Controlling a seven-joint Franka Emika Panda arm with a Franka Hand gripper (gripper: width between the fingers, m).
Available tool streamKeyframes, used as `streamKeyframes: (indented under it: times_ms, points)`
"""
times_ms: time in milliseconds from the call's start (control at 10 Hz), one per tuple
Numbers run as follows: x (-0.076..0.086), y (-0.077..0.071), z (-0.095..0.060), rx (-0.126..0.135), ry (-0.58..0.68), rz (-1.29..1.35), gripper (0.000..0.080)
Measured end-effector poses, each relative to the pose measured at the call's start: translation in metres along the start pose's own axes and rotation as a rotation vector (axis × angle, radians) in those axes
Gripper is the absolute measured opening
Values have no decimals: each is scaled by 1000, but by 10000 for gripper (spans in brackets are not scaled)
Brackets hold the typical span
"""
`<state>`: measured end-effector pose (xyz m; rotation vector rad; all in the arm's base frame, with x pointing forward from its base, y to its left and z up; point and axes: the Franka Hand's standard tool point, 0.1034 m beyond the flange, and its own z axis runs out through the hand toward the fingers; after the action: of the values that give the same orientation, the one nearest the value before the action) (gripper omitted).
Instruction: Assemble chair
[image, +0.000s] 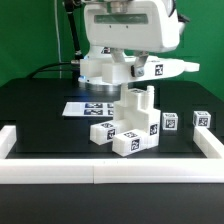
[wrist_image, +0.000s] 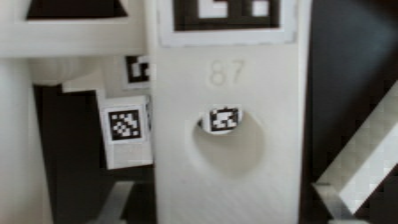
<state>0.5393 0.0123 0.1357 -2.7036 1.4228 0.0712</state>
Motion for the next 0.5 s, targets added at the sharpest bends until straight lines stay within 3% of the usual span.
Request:
streamKeyframes:
  times_ms: [500]
  points:
    - [-4, -3, 10, -4, 11, -31, 290]
